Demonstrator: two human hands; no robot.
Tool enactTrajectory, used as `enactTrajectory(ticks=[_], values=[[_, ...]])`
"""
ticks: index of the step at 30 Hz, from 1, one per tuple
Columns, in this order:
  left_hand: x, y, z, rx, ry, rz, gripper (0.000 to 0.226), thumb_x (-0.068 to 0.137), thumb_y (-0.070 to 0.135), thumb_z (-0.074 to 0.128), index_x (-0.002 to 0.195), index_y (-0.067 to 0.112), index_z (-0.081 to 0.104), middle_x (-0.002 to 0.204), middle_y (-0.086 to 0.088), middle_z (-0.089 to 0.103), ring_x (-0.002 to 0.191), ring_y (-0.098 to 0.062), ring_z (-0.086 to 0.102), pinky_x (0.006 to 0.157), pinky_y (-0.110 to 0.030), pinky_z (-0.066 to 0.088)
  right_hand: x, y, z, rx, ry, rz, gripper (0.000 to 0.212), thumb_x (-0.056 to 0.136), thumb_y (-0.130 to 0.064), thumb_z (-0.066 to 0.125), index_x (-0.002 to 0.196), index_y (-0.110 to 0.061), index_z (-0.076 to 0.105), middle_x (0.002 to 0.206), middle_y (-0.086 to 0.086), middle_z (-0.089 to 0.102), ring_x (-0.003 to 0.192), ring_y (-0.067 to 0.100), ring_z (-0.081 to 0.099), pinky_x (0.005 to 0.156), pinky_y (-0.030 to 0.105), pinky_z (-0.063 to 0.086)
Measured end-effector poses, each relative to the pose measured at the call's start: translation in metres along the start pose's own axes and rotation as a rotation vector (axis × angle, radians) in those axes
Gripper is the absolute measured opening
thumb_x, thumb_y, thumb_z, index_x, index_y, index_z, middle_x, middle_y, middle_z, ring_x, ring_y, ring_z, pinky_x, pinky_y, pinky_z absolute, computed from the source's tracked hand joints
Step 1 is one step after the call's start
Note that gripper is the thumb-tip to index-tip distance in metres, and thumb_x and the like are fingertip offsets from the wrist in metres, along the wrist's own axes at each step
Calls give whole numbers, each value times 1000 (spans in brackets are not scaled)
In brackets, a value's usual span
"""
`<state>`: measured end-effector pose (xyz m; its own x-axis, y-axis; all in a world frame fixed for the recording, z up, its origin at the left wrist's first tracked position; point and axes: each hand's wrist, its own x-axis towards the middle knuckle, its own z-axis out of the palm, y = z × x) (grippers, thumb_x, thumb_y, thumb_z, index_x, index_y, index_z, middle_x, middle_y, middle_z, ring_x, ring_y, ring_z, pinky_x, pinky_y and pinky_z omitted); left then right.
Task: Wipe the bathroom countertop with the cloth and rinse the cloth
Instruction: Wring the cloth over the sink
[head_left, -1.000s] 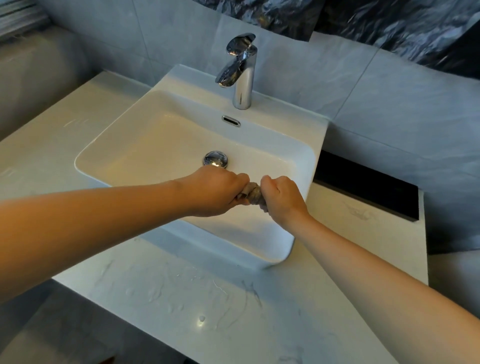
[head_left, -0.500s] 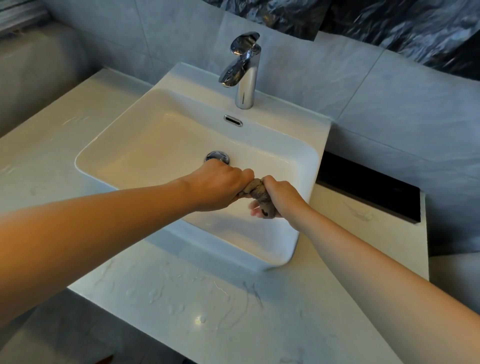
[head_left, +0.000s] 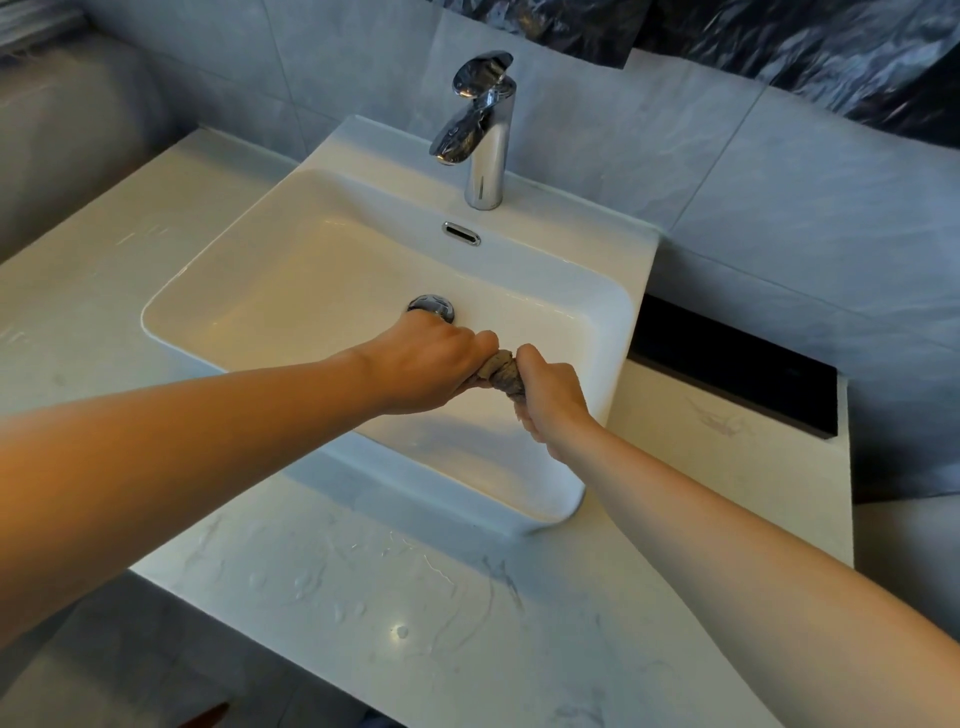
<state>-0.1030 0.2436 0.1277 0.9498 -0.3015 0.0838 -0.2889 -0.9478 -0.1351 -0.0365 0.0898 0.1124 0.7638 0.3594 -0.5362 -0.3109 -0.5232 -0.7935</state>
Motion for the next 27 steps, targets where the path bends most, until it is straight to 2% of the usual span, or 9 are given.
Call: enactTrajectory(ticks=[5, 9, 12, 15, 17, 19, 22, 24, 27], values=[[-9, 5, 9, -91, 78, -67, 22, 88, 28, 62, 84, 8, 54, 58, -4, 56, 42, -21, 36, 44, -21, 9, -3, 0, -6, -109, -111, -41, 37, 89, -31, 37, 62, -8, 48, 46, 3, 44, 41, 16, 33, 46, 24, 29], [-21, 23, -4, -309, -153, -318, 34, 94, 49, 44, 98, 15, 49, 76, 3, 56, 65, -20, 48, 55, -31, 34, -10, 6, -20, -281, -60, -331, 34, 90, -36, 52, 72, -9, 61, 64, 2, 63, 56, 18, 55, 64, 38, 51], [-42, 43, -18, -636, -167, -466, 35, 92, 52, 47, 96, 18, 56, 88, 0, 54, 76, -19, 52, 66, -35, 43, -24, 24, -33, -98, -24, -388, 19, 81, -35, 71, 91, -21, 65, 94, -1, 66, 85, 22, 66, 81, 42, 57], [-59, 74, -25, -903, -92, -661, 32, 91, 45, 53, 97, 15, 64, 90, -6, 55, 75, -16, 53, 69, -32, 45, -46, 45, -40, 127, -33, -335, 37, 76, -22, 79, 107, -25, 59, 116, 2, 59, 105, 19, 62, 92, 42, 53], [-68, 99, -27, -1126, -27, -790, 26, 91, 40, 56, 99, 16, 66, 85, -8, 62, 70, -13, 54, 68, -30, 48, -64, 59, -41, 259, -39, -237, 46, 76, -18, 79, 115, -22, 56, 123, 6, 56, 108, 19, 61, 92, 38, 54], [-78, 124, -29, -1306, 40, -857, 23, 92, 35, 57, 101, 17, 66, 83, -9, 64, 70, -13, 56, 71, -31, 51, -81, 71, -42, 407, -55, -98, 48, 76, -19, 79, 117, -11, 56, 119, 13, 61, 99, 23, 67, 83, 33, 57], [-91, 158, -33, -1412, 128, -906, 21, 93, 34, 55, 103, 20, 66, 83, -6, 64, 70, -12, 58, 70, -26, 53, -102, 82, -46, 480, -161, 55, 34, 80, -26, 76, 100, 1, 68, 98, 17, 73, 81, 21, 72, 78, 31, 59], [-100, 174, -34, -1428, 137, -922, 20, 93, 36, 54, 102, 21, 66, 75, 0, 64, 65, -9, 58, 65, -23, 52, -111, 89, -48, 516, -216, 40, 23, 87, -20, 69, 96, 0, 69, 92, 14, 74, 81, 20, 72, 72, 27, 59], [-110, 189, -35, -1642, 90, -987, 29, 94, 39, 50, 93, 12, 61, 65, -1, 60, 55, -13, 56, 58, -24, 50, -123, 97, -45, 627, -242, -70, 14, 94, -14, 57, 100, -7, 67, 93, 9, 73, 87, 19, 70, 77, 28, 58]])
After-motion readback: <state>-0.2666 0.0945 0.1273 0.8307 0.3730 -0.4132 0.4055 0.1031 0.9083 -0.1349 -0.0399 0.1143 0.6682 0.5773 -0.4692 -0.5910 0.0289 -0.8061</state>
